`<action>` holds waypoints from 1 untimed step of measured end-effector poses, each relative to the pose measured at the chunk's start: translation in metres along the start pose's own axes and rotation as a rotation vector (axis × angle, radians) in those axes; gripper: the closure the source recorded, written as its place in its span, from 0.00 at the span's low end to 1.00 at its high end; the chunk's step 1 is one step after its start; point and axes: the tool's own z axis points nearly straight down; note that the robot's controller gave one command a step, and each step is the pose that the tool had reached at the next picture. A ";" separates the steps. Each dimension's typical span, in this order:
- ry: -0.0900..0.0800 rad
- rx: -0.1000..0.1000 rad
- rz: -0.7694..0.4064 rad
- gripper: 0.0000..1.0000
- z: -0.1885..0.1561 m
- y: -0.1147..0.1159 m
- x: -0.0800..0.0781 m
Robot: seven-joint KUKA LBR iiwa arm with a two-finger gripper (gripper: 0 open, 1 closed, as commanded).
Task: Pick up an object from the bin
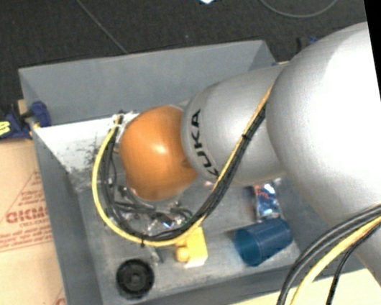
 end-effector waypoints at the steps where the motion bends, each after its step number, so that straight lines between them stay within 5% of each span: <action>1: -0.001 0.002 0.474 0.00 -0.054 0.043 0.060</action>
Offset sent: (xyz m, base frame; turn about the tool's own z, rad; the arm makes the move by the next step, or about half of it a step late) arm -0.0802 0.0497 0.0172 -0.2911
